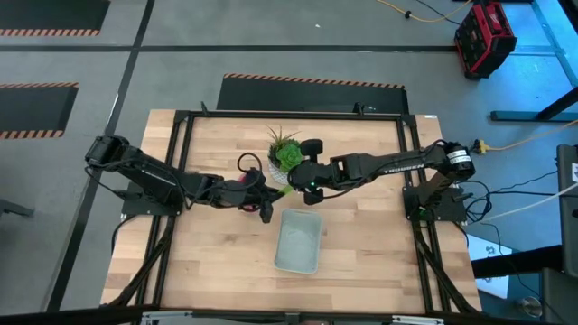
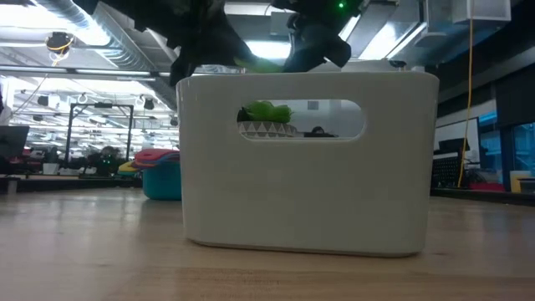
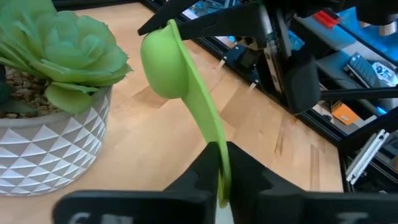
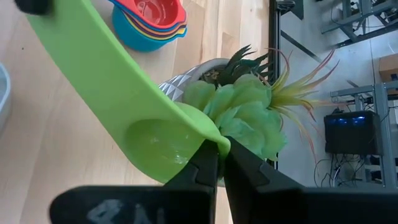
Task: Nest measuring cups in basket
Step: Stack the green measuring cup on top of the pink measuring cup
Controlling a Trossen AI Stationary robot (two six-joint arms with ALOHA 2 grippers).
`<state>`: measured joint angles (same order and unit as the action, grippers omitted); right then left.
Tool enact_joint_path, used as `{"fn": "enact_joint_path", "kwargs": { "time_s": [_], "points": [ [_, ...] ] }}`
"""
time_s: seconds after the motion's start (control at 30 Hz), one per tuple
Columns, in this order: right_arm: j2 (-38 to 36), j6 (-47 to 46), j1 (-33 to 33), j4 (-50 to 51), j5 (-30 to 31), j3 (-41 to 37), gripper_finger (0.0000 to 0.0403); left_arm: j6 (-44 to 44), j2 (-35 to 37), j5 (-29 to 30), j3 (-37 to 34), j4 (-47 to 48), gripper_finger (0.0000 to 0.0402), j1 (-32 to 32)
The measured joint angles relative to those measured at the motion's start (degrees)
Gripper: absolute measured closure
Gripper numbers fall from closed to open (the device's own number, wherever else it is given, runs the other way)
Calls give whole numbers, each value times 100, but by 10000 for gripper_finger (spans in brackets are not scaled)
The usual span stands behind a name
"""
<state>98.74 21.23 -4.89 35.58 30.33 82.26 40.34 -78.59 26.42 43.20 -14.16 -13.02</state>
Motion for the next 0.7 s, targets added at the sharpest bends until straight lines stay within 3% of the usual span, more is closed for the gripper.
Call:
{"fn": "enact_joint_path", "kwargs": {
  "time_s": [0.3,0.7],
  "points": [
    [0,-5,0,8,-15,0,378,-2,2,2,0,18,396,0],
    [-4,-140,7,77,-577,0,370,0,4,-81,0,21,398,-11]
  ]
}}
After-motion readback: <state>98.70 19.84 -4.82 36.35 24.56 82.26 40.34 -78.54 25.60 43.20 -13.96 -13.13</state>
